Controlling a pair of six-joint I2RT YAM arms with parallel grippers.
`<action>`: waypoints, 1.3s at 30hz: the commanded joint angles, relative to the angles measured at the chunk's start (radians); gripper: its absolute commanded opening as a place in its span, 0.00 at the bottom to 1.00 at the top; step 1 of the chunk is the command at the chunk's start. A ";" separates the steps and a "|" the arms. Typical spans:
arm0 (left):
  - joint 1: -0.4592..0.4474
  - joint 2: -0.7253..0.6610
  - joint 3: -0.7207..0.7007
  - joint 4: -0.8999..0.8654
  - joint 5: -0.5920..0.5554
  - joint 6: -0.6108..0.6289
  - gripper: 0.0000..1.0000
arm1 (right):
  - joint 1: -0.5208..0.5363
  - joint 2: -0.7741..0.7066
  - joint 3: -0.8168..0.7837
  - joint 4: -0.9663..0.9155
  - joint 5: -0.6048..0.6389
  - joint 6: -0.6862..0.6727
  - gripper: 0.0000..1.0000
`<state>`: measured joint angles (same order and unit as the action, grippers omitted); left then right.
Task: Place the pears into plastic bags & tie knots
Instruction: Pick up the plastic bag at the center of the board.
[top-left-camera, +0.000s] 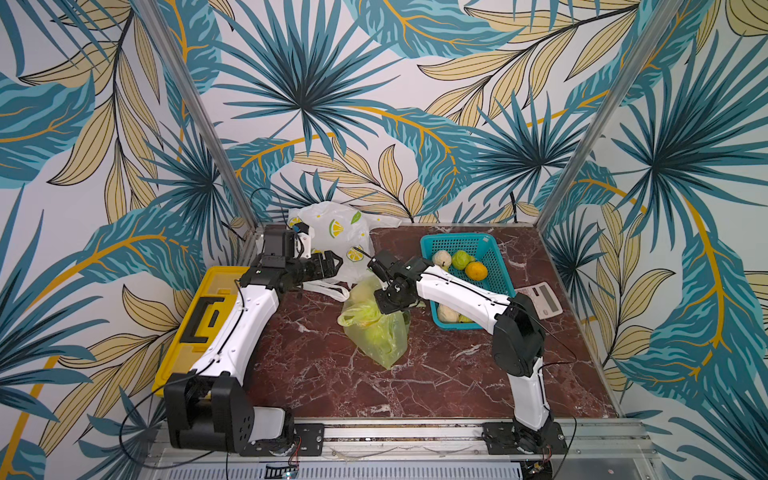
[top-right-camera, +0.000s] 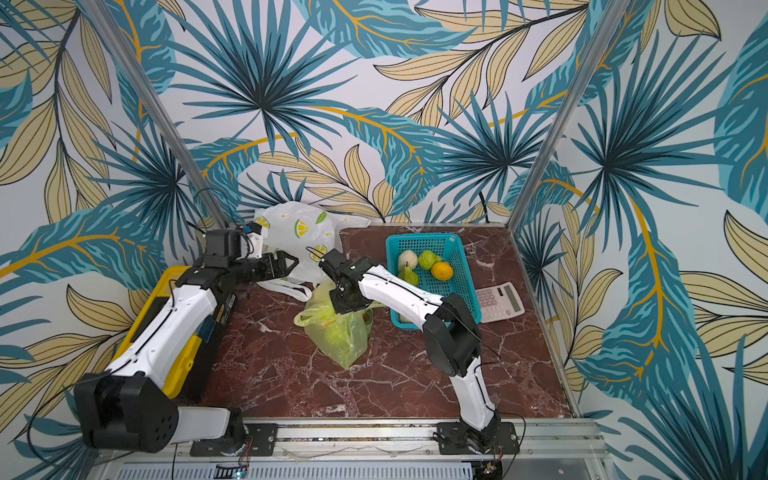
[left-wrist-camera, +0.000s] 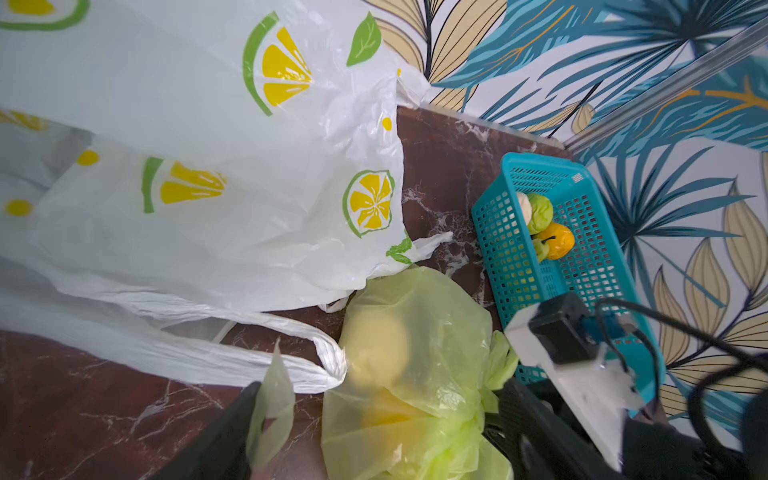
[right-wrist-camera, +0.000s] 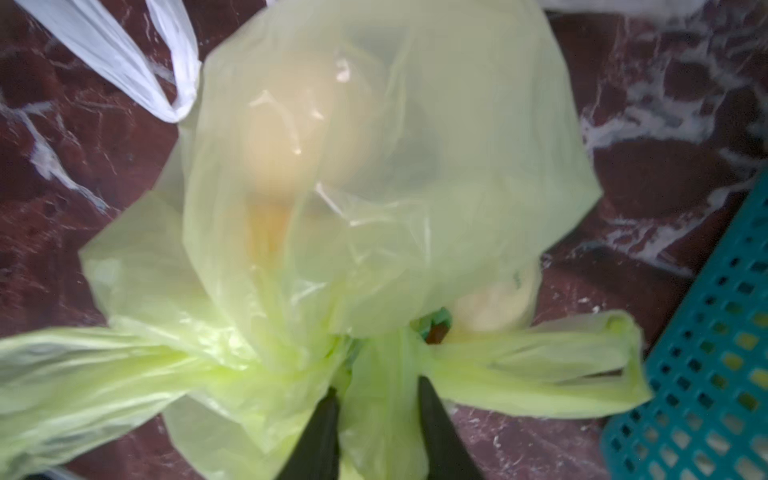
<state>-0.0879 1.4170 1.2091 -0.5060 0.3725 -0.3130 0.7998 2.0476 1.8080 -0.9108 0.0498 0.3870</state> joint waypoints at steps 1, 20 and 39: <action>-0.047 0.118 0.072 -0.009 -0.224 0.013 0.91 | -0.002 -0.111 -0.065 0.039 -0.046 -0.014 0.11; -0.222 0.662 0.420 0.050 -0.878 0.106 0.32 | -0.040 -0.334 -0.303 0.233 -0.209 0.081 0.00; -0.113 0.084 0.384 0.007 -0.715 0.201 0.00 | -0.190 -0.198 -0.043 0.302 -0.118 0.053 0.00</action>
<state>-0.2047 1.5127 1.5867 -0.4606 -0.3897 -0.1223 0.6415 1.8175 1.6787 -0.6312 -0.1150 0.4591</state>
